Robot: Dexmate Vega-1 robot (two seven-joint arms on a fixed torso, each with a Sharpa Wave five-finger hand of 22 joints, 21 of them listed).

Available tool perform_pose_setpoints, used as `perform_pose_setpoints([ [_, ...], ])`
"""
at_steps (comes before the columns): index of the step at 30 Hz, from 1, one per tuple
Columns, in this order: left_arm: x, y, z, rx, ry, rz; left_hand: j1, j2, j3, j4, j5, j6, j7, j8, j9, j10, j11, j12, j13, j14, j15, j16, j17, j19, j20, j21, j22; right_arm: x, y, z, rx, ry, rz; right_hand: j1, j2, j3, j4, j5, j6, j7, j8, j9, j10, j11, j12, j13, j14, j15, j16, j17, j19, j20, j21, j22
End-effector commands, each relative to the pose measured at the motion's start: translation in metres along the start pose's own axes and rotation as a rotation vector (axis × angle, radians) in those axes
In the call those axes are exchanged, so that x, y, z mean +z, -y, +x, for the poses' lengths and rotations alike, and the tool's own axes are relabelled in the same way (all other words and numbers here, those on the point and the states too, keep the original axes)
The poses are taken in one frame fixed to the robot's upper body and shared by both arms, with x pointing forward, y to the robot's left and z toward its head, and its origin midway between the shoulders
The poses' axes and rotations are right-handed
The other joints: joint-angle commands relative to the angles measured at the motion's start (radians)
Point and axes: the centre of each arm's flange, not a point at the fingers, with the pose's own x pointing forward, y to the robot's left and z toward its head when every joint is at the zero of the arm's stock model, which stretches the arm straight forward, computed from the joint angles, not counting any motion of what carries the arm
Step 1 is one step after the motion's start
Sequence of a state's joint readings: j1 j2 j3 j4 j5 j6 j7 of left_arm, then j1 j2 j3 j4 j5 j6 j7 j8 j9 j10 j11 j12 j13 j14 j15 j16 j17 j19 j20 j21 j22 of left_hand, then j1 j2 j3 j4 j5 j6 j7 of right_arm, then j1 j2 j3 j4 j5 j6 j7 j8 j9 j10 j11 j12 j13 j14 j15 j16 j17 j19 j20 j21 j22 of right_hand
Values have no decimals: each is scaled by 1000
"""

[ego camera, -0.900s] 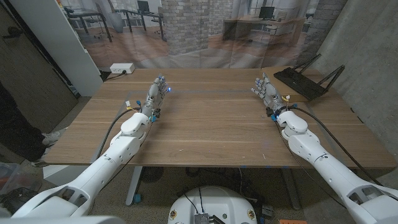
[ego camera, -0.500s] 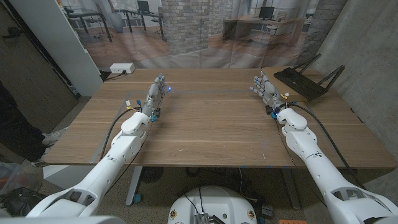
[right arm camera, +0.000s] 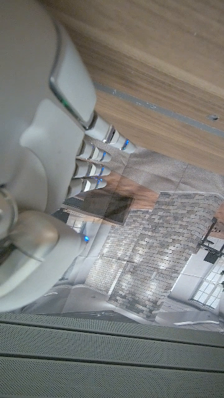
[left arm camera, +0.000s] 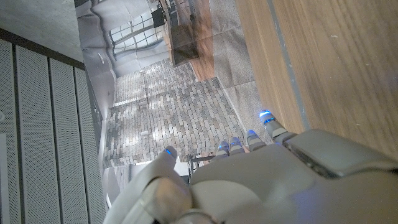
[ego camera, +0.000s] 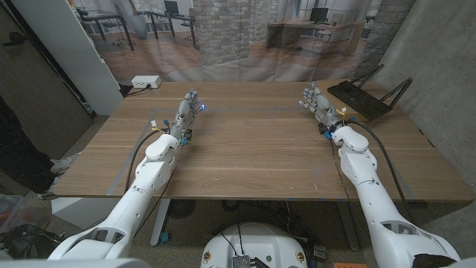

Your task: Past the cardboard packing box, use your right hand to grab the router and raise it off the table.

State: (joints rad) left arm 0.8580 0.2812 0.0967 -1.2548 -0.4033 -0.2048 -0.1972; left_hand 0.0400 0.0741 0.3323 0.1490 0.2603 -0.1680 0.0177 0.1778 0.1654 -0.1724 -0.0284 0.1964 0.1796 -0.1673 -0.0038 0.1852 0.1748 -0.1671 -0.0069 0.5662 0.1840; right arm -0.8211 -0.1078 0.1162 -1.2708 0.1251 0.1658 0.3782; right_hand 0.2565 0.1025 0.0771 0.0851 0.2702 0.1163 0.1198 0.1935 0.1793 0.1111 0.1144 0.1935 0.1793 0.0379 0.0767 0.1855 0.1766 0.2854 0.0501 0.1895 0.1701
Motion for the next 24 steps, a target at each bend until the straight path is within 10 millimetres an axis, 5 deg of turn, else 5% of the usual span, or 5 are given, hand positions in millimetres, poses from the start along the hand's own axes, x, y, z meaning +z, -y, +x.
perform_pose_setpoints([
  [1, -2, -1, 4, 4, -2, -5, -2, 29, -2, 2, 6, -78, 5, 6, 5, -75, 4, 10, 2, -161, 5, 4, 2, -149, 4, -1, 2, 10, 0, 8, 26, 11, -54, 15, -2, 1, -8, 4, 15, 0, 4, 4, 12, -2, 3, 5, 11, 2, 9, 3, 9, 0, 8, 1],
  [24, -2, 1, 7, -2, -2, -10, -1, 26, -6, 0, 7, -67, 8, 8, 5, -62, 8, 13, 3, -151, 14, 6, 2, -142, 19, -4, 2, 42, 17, 13, 23, 50, -212, 60, -3, 16, -43, 2, 44, -1, 11, 5, 43, -1, 10, 6, 34, 4, 12, 3, 31, 5, 13, 2],
])
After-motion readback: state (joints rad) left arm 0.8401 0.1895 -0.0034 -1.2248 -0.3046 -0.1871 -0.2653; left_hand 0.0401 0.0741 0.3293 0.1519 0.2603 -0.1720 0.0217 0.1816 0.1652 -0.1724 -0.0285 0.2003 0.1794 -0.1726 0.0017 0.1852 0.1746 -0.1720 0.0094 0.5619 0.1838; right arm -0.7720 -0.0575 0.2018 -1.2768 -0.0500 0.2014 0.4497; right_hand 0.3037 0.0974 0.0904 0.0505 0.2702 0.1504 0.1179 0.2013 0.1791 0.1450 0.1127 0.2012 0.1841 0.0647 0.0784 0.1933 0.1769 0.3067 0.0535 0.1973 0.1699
